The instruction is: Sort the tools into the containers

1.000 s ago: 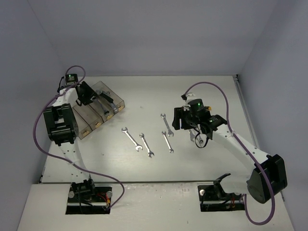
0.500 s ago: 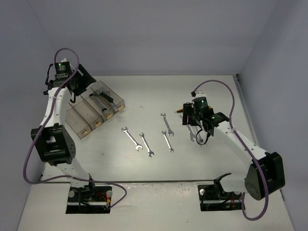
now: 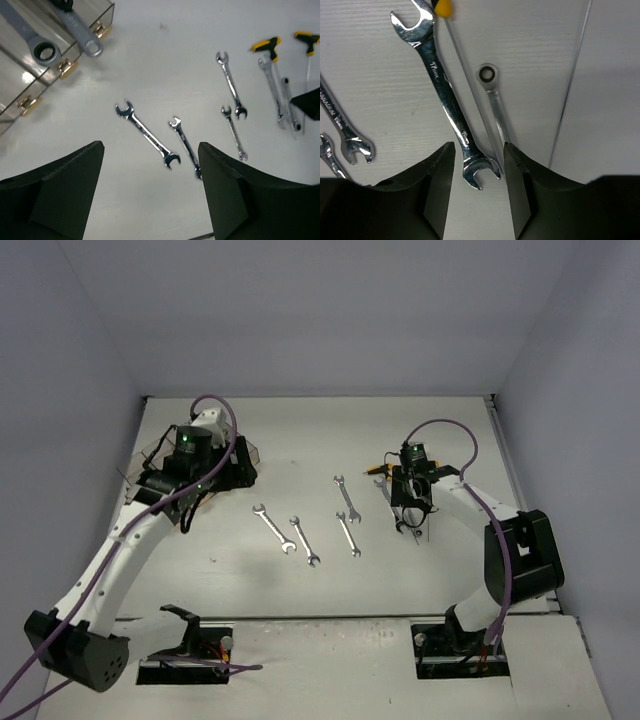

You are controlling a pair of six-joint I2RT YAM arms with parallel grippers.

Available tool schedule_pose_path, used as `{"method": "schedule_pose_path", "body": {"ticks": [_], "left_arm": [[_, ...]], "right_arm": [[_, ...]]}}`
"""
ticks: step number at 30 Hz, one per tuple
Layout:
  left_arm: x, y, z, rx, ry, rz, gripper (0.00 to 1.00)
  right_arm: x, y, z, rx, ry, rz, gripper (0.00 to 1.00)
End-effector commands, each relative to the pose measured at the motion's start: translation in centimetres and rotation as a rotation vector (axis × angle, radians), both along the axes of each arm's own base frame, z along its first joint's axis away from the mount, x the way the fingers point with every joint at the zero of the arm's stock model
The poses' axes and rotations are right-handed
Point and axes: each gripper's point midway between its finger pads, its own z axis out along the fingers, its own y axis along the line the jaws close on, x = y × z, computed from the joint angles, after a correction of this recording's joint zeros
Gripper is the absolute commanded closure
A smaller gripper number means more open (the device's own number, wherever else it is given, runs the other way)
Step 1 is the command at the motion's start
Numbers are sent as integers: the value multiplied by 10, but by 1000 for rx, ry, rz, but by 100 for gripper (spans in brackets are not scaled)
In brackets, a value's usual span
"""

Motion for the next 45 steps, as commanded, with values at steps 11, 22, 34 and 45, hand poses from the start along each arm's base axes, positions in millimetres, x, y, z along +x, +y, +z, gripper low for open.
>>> {"method": "schedule_pose_path", "body": {"ticks": [11,22,34,45], "left_arm": [[-18,-4,23,45,-117,-14,27],[-9,-27,25,15,-114,-69,27],[-10,-33,18,4,-107,-88,27],[-7,-46,19,4,-106,-147,27]], "right_arm": [[16,-27,-13,-27,13,-88,65],[10,-32,-36,-28,67,-105,67],[2,-34,-34,-15,59,-120,69],[-16,-26,-65,16,175,-111,100]]}}
